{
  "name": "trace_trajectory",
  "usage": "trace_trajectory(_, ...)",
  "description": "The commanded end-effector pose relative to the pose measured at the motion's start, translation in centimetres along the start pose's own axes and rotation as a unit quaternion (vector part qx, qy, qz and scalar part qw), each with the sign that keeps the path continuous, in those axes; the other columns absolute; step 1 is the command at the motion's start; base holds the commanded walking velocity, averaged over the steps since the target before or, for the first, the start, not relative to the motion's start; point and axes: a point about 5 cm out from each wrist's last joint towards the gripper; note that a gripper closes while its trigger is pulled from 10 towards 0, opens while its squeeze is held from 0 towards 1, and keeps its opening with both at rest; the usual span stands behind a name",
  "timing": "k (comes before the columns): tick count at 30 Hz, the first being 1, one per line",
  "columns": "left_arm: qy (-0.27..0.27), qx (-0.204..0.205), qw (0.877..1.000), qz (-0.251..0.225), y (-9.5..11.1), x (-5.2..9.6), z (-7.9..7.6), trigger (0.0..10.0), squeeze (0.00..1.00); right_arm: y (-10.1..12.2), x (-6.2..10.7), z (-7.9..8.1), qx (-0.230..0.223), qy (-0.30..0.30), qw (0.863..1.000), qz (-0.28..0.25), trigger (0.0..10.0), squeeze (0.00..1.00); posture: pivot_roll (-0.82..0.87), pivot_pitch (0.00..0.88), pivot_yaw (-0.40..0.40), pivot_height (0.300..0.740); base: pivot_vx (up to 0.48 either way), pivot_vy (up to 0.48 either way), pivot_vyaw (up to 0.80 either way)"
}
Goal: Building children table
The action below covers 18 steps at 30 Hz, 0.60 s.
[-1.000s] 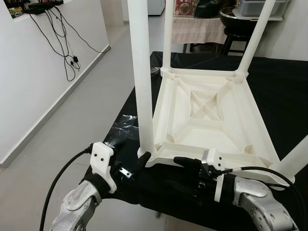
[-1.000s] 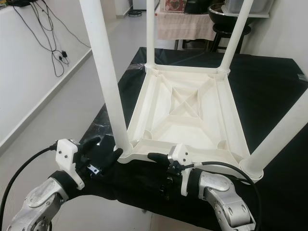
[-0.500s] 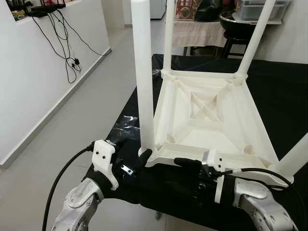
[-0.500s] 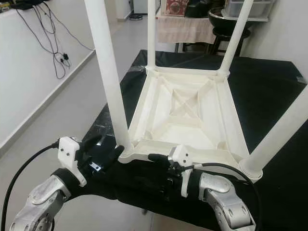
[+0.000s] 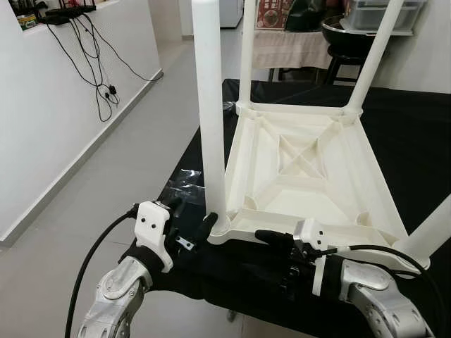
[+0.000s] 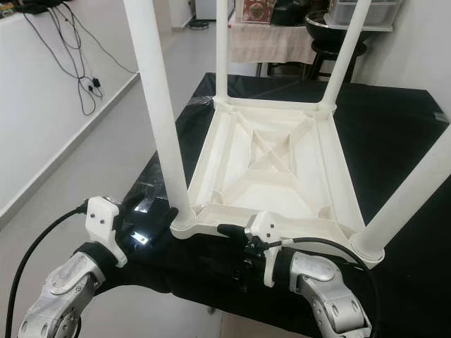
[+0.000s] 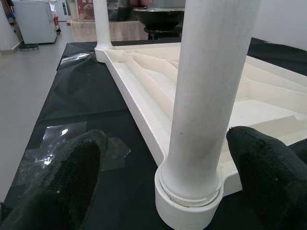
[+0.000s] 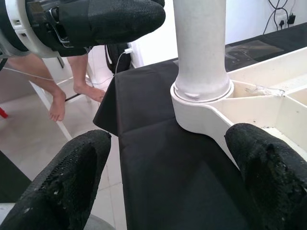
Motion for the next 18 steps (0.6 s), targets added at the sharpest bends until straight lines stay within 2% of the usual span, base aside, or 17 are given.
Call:
trace_trajectory(1, 0.009, -0.005, 1.000, 0.001, -0.18, -0.07, 0.14, 10.0, 0.00, -0.08, -0.48, 0.24, 0.002, 0.006, 1.000, -0.003, 10.0, 0.00, -0.03, 0.032, 0.013, 0.740, 0.000, 0.000, 0.00)
trace_trajectory(18, 0.012, -0.021, 1.000, 0.005, -0.58, -0.09, 0.18, 10.0, 0.00, -0.17, -1.29, 0.45, 0.005, -0.001, 1.000, -0.005, 10.0, 0.00, -0.02, 0.035, 0.015, 0.740, 0.000, 0.000, 0.00)
Point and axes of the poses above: a point about 5 cm out from each wrist's last joint towards the gripper, its own x axis pointing back from the gripper into the wrist, its own y axis along the axis of the wrist's last joint, z = x × y, and after that the axes turned 10 degrees about x, right-handed
